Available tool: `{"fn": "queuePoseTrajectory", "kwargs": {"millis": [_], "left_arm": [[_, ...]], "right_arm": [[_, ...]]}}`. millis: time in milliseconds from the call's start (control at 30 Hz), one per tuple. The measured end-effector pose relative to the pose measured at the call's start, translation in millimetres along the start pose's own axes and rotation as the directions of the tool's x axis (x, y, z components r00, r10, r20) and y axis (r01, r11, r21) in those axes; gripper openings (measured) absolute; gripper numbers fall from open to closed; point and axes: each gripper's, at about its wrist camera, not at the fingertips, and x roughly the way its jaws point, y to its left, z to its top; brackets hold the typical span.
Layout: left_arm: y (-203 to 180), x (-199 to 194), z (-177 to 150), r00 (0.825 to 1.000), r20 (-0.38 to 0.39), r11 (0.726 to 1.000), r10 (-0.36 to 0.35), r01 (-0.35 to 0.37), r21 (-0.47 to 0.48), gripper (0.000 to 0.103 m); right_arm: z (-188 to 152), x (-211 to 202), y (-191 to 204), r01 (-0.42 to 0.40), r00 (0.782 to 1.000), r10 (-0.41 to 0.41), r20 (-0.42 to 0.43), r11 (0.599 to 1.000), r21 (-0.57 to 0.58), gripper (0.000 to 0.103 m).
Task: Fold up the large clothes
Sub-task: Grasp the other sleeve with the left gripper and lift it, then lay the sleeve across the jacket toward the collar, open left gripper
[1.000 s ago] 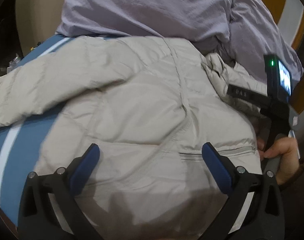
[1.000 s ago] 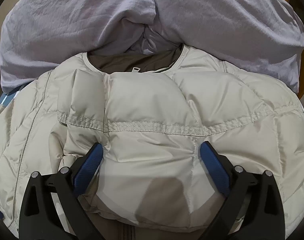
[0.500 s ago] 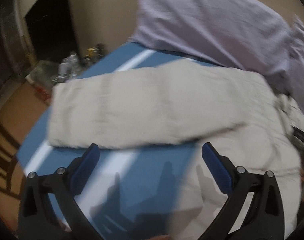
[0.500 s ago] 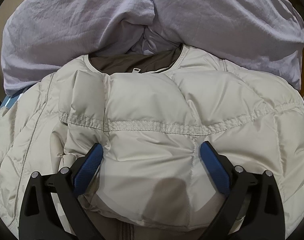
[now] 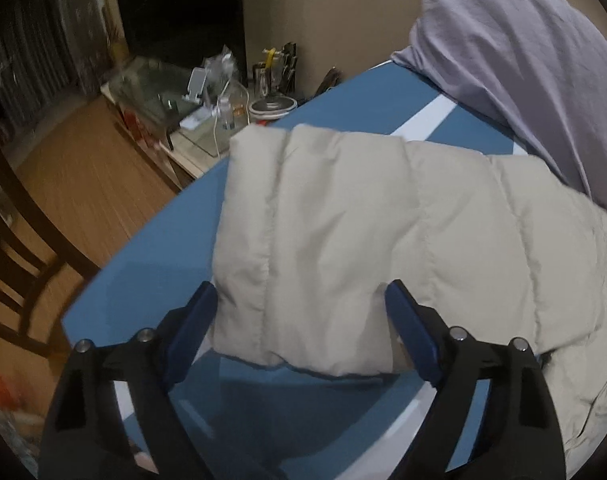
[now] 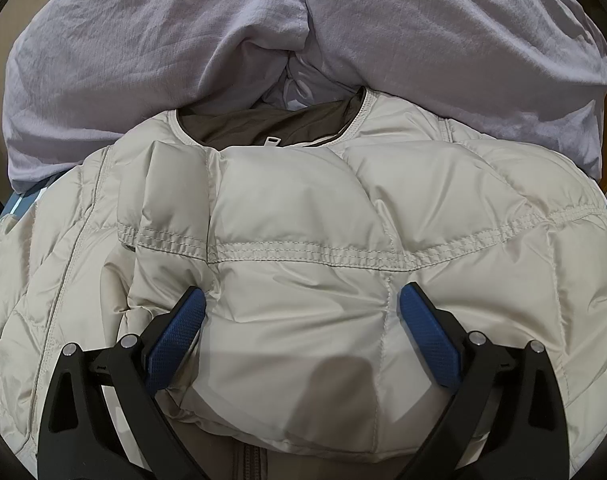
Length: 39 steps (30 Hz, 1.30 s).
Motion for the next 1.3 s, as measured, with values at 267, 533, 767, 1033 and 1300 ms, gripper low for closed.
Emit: {"fn": "queuePoseTrajectory", "kwargs": {"millis": [267,533,767,1033,1300], "left_arm": [[4,4,-7,0.999,0.035,0.999,-0.028,0.028,-0.023,0.08],[5,1,-6,0.995,0.073,0.997,-0.072,0.075,-0.03,0.032],[-5,-12,-2,0.991,0.09,0.994,-0.102,0.104,-0.026,0.015],[-45,-70,19,0.963,0.186,0.981,-0.193,0.189,0.04,0.015],[-130,-133,20,0.902,0.222,0.926,-0.37,0.339,0.164,0.015]], "right_arm": [[-1,0,-1,0.0,1.0,0.0,0.002,1.0,0.001,0.1],[-2,0,1,-0.001,1.0,0.001,0.006,1.0,0.004,0.1],[-4,1,1,-0.004,1.0,0.004,0.007,1.0,0.008,0.1],[-6,-1,4,-0.007,0.999,0.006,-0.032,1.0,-0.009,0.1],[-11,-34,-7,-0.074,0.994,0.072,-0.082,0.997,-0.017,0.1]]}}
